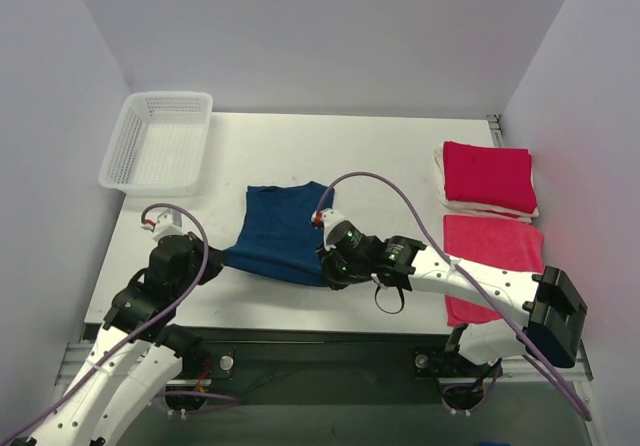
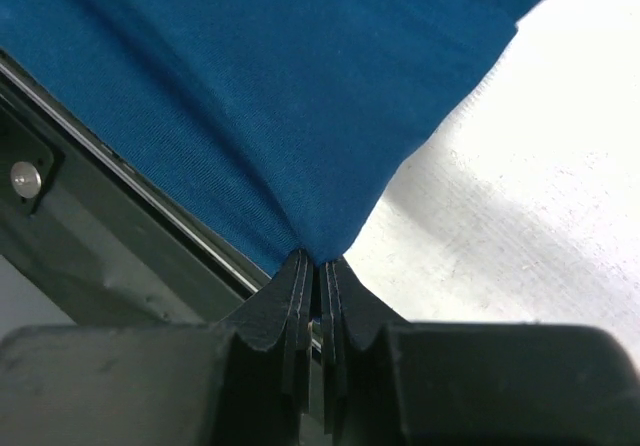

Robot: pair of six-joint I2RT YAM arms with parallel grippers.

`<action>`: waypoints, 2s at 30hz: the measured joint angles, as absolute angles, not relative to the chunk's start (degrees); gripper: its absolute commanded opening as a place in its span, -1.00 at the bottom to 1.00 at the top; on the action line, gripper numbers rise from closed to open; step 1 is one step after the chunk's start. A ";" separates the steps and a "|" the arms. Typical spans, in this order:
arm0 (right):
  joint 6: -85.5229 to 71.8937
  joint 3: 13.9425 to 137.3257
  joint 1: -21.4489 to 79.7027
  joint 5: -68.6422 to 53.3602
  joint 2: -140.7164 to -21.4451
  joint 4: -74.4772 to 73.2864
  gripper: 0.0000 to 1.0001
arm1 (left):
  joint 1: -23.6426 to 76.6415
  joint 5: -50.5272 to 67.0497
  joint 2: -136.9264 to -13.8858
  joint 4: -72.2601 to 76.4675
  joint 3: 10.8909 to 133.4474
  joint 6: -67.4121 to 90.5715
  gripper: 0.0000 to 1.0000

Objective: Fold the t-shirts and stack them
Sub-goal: Fold the long partially folded tshirt into a neat square

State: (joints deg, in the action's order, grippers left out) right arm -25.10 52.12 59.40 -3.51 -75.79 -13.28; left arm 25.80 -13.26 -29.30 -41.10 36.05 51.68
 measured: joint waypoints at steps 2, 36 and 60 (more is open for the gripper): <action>-25.23 52.12 59.75 -3.46 -75.31 -13.17 -1.00 | 25.80 -13.28 -29.10 -41.60 36.05 51.94 -1.00; -16.36 71.53 44.45 -0.03 -93.49 -11.97 -1.00 | 24.56 -24.49 -65.43 -17.26 45.23 46.50 -1.00; -15.57 88.90 34.09 -6.83 -115.20 -10.92 -0.86 | 15.73 -15.27 -98.67 -5.63 61.36 44.97 -0.84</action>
State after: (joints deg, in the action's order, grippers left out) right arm -15.57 88.90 34.09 -6.83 -115.20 -10.92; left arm 15.73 -15.27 -98.67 -5.63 61.36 44.97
